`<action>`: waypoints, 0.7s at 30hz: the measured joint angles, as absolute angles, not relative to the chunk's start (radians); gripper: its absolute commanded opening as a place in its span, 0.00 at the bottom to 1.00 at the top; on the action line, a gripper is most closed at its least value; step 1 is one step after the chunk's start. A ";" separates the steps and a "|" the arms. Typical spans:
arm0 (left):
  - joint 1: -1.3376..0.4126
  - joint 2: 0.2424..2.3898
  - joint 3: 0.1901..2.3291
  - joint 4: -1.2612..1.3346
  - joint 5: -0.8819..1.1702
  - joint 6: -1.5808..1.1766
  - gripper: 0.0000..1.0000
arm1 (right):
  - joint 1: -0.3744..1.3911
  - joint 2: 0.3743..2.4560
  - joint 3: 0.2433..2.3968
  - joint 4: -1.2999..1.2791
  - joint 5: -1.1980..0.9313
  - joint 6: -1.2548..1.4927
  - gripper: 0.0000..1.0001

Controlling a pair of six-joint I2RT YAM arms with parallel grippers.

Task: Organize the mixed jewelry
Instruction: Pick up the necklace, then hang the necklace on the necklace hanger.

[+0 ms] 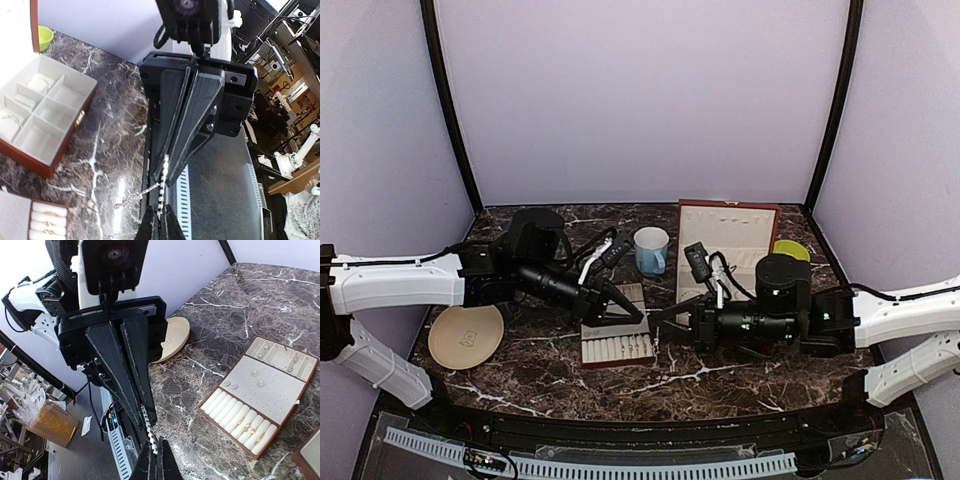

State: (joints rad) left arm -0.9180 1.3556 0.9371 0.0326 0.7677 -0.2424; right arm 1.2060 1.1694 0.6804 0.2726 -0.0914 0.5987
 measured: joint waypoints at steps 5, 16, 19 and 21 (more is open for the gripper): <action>-0.920 1.419 1.019 0.030 0.705 -0.201 0.00 | 1.182 1.139 0.706 0.157 -0.006 0.599 0.00; -0.915 1.729 1.232 0.105 0.569 -0.103 0.00 | 1.019 1.160 0.810 -0.114 0.160 0.574 0.00; -0.910 1.812 1.320 0.119 0.543 -0.073 0.00 | 0.965 1.180 0.825 -0.151 0.182 0.556 0.00; -0.904 1.876 1.385 0.129 0.527 -0.058 0.00 | 0.924 1.198 0.835 -0.170 0.187 0.542 0.00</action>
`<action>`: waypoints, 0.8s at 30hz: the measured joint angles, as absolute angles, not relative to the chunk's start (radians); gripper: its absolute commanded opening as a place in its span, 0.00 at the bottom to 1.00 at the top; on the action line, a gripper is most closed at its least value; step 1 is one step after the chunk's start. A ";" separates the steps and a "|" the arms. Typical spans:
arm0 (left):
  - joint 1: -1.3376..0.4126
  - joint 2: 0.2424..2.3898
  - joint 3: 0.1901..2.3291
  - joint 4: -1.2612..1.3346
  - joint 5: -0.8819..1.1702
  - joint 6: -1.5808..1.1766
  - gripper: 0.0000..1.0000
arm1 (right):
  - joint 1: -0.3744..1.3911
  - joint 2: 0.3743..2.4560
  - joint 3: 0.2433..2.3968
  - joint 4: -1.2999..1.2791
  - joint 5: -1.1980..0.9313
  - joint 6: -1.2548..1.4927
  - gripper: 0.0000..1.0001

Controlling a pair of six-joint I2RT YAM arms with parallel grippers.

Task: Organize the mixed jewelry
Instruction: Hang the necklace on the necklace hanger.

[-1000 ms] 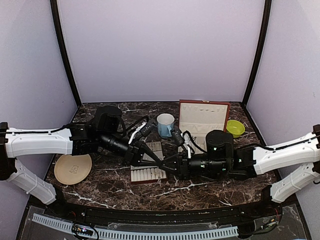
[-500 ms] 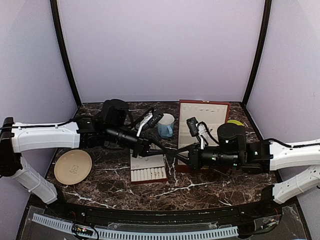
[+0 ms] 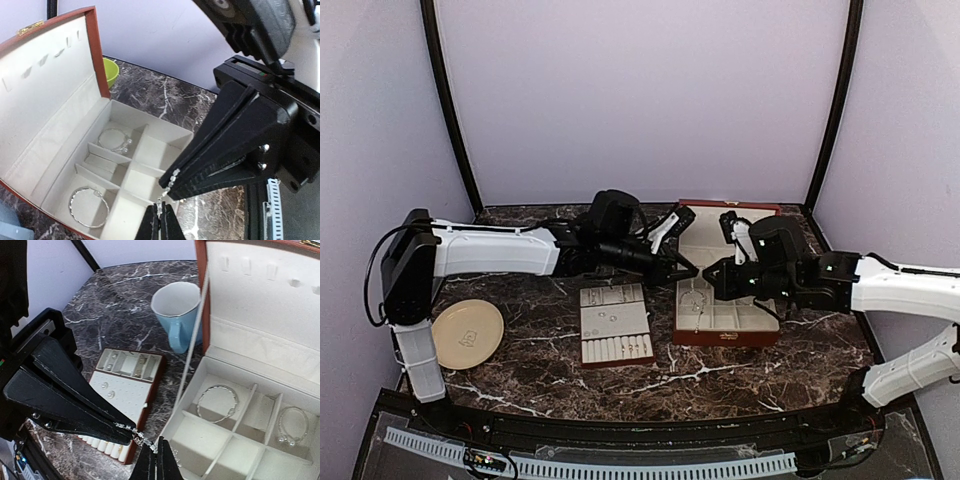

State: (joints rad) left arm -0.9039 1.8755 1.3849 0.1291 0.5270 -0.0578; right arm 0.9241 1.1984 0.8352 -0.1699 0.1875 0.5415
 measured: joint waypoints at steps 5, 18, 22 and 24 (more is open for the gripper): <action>-0.884 2.000 1.496 0.133 0.475 -0.033 0.00 | 0.850 1.266 0.872 -0.186 0.202 0.502 0.00; -0.862 2.138 1.710 0.131 0.318 0.005 0.01 | 0.712 1.401 0.987 -0.179 0.195 0.419 0.00; -0.861 2.168 1.753 0.159 0.297 0.009 0.03 | 0.683 1.404 1.002 -0.179 0.183 0.404 0.00; -0.861 2.191 1.777 0.171 0.294 0.010 0.04 | 0.672 1.404 1.008 -0.182 0.179 0.400 0.00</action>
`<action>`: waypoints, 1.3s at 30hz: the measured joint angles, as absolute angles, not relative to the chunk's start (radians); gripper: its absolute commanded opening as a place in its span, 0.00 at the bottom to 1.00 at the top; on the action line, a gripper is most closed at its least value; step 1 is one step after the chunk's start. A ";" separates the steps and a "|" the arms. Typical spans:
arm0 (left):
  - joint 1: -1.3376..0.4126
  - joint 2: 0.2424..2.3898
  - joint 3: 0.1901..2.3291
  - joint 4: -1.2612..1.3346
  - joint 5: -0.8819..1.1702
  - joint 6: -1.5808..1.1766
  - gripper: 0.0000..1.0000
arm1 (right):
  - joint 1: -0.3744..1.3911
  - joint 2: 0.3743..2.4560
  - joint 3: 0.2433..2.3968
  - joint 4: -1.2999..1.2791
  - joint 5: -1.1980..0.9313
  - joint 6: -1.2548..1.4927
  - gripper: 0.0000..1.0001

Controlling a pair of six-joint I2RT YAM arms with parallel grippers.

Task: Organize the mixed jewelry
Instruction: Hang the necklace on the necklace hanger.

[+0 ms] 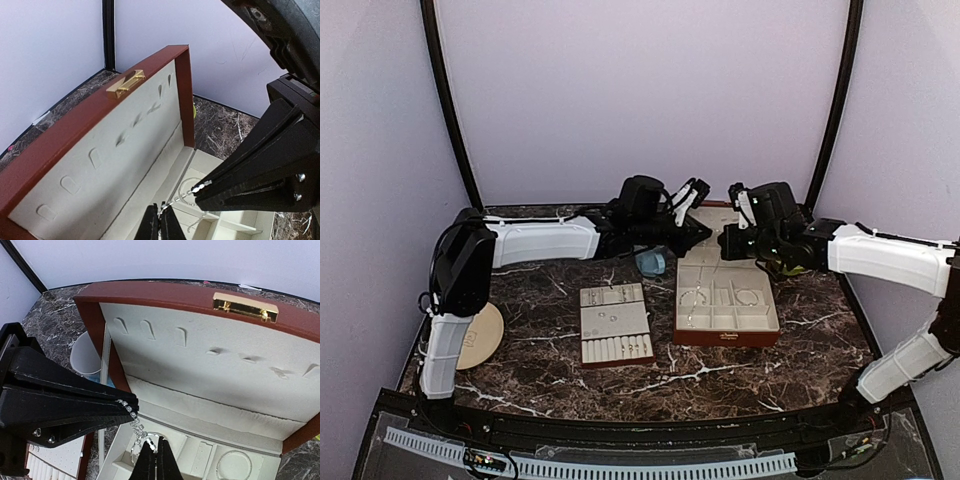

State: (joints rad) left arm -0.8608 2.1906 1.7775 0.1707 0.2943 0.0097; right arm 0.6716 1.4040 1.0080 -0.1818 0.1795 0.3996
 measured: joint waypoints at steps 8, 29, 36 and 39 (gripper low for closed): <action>-0.860 2.259 1.833 0.224 0.316 0.009 0.06 | 0.624 1.404 1.044 -0.215 0.174 0.384 0.00; -0.860 2.278 1.866 0.291 0.420 0.008 0.09 | 0.561 1.404 1.069 -0.289 0.150 0.360 0.00; -0.859 2.278 1.867 0.291 0.432 0.010 0.38 | 0.556 1.403 1.070 -0.295 0.150 0.356 0.00; -0.859 2.278 1.867 0.292 0.438 0.003 0.47 | 0.554 1.402 1.074 -0.302 0.153 0.352 0.00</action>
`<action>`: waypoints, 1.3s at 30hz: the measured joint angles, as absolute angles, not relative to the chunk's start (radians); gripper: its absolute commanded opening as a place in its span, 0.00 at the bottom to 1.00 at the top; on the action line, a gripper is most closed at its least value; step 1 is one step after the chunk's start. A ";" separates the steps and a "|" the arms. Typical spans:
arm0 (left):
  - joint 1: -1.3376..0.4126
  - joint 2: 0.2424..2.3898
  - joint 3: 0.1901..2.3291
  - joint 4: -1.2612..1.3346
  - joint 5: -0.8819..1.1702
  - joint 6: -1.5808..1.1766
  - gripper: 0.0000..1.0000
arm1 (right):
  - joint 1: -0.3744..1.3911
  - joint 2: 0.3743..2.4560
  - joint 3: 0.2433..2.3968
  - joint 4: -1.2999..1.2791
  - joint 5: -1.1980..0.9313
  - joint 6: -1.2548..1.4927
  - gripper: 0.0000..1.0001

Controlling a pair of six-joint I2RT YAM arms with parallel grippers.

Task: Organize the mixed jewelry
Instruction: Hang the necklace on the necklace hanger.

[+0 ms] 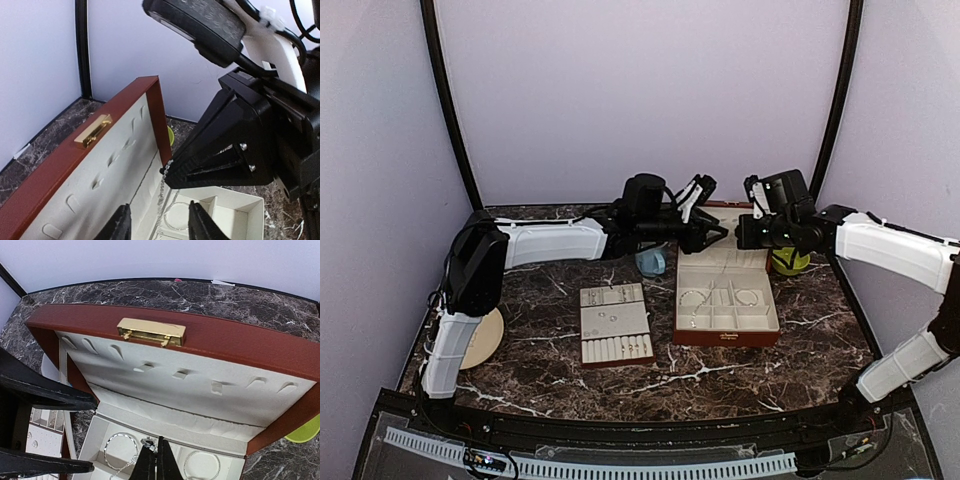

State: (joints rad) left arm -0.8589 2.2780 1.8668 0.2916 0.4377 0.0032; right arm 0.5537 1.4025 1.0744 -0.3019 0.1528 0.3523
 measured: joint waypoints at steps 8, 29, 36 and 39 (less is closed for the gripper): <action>-0.857 2.255 1.763 0.385 0.439 -0.015 0.53 | 0.532 1.382 1.115 -0.336 0.159 0.333 0.00; -0.856 2.008 1.449 0.566 0.429 -0.071 0.57 | 0.419 1.389 1.190 -0.382 0.049 0.316 0.00; -0.856 2.008 1.434 0.565 0.421 -0.081 0.60 | 0.418 1.439 1.193 -0.376 0.019 0.321 0.00; -0.856 2.022 1.455 0.548 0.412 -0.088 0.59 | 0.418 1.452 1.193 -0.363 0.018 0.327 0.00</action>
